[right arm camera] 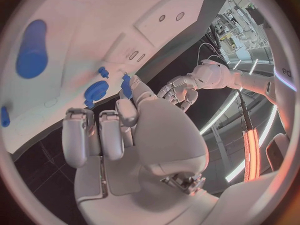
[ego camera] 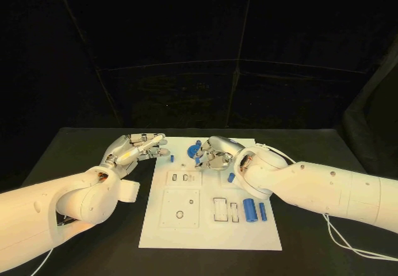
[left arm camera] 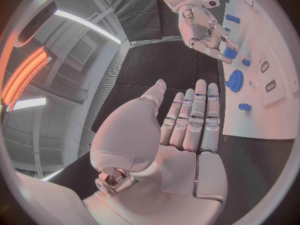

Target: Assemble the parts on the task board

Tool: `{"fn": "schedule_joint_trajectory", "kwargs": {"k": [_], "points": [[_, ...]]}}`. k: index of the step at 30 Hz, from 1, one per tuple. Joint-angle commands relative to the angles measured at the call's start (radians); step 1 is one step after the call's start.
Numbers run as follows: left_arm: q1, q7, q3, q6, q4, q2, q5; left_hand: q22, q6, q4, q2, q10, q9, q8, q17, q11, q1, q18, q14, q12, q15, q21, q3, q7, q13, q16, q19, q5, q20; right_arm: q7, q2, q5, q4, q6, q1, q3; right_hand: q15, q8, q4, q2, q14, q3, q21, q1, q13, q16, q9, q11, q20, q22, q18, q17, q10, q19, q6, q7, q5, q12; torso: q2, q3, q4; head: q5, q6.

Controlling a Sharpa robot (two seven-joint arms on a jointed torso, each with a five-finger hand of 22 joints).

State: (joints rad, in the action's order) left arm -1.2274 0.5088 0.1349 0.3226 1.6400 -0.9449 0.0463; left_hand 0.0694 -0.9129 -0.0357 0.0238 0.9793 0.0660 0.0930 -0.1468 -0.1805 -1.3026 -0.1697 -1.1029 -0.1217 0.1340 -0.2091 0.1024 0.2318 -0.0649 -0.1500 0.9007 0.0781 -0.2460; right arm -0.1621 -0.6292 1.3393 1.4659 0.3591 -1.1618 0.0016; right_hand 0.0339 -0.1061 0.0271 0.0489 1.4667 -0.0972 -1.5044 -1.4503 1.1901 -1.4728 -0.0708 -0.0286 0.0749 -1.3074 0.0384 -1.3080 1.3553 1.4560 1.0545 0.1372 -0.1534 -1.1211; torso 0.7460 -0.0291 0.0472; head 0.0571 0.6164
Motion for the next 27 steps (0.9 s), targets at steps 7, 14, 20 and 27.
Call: {"fn": "schedule_joint_trajectory", "kwargs": {"k": [7, 14, 20, 27], "points": [[-0.003, 0.001, -0.001, -0.015, 0.005, 0.0, 0.015, -0.001, 0.0, 0.006, 0.004, -0.001, -0.001, -0.006, -0.002, -0.006, 0.005, -0.015, -0.007, 0.003, 0.001, 0.004, -0.001, 0.009, 0.001, 0.006, 0.008, -0.002, -0.003, -0.115, 0.058, 0.158, -0.013, -0.042, 0.018, -0.003, 0.005, 0.007, 0.004, -0.01, 0.064, -0.011, 0.006, 0.029, -0.001, 0.005, -0.001, 0.0, 0.001, -0.102, 0.0, -0.067, -0.004, -0.006, 0.045, -0.023, -0.009, 0.003, 0.001, 0.0018, -0.004, -0.009, 0.007], [-0.003, -0.003, -0.001, -0.02, 0.004, 0.001, 0.015, -0.001, 0.0, 0.006, 0.004, -0.001, -0.001, -0.006, -0.002, -0.006, 0.005, -0.015, -0.007, 0.003, 0.001, 0.004, -0.001, 0.009, 0.001, 0.006, 0.008, -0.002, -0.003, -0.126, 0.079, 0.188, -0.016, -0.044, 0.038, -0.004, 0.005, 0.008, 0.004, -0.017, 0.064, -0.016, 0.006, 0.038, 0.0, 0.006, -0.001, 0.0, 0.0, -0.102, 0.0, -0.066, -0.003, -0.005, 0.046, -0.024, -0.015, 0.003, 0.001, 0.0029, -0.0027, -0.009, 0.012], [-0.003, -0.004, -0.001, -0.021, 0.003, 0.001, 0.015, -0.001, 0.0, 0.006, 0.004, -0.001, -0.001, -0.006, -0.002, -0.006, 0.005, -0.015, -0.007, 0.003, 0.001, 0.004, -0.001, 0.009, 0.001, 0.006, 0.008, -0.002, -0.003, -0.129, 0.083, 0.199, -0.015, -0.05, 0.046, -0.004, 0.005, 0.009, 0.005, -0.021, 0.064, -0.018, 0.006, 0.043, 0.0, 0.006, -0.001, 0.0, 0.0, -0.102, 0.0, -0.067, -0.002, -0.005, 0.047, -0.024, -0.016, 0.003, 0.001, 0.0025, -0.0034, -0.012, 0.015], [-0.003, -0.005, -0.001, -0.021, 0.003, 0.0, 0.015, -0.001, 0.0, 0.006, 0.004, -0.001, -0.001, -0.006, -0.002, -0.006, 0.005, -0.015, -0.007, 0.003, 0.001, 0.004, -0.001, 0.009, 0.001, 0.006, 0.008, -0.002, -0.003, -0.133, 0.08, 0.209, -0.009, -0.069, 0.049, -0.004, 0.005, 0.009, 0.005, -0.027, 0.064, -0.019, 0.006, 0.048, 0.001, 0.006, 0.0, 0.001, 0.0, -0.103, 0.0, -0.067, -0.001, -0.005, 0.048, -0.024, -0.016, 0.001, 0.001, 0.0025, -0.0032, -0.013, 0.018]]}}
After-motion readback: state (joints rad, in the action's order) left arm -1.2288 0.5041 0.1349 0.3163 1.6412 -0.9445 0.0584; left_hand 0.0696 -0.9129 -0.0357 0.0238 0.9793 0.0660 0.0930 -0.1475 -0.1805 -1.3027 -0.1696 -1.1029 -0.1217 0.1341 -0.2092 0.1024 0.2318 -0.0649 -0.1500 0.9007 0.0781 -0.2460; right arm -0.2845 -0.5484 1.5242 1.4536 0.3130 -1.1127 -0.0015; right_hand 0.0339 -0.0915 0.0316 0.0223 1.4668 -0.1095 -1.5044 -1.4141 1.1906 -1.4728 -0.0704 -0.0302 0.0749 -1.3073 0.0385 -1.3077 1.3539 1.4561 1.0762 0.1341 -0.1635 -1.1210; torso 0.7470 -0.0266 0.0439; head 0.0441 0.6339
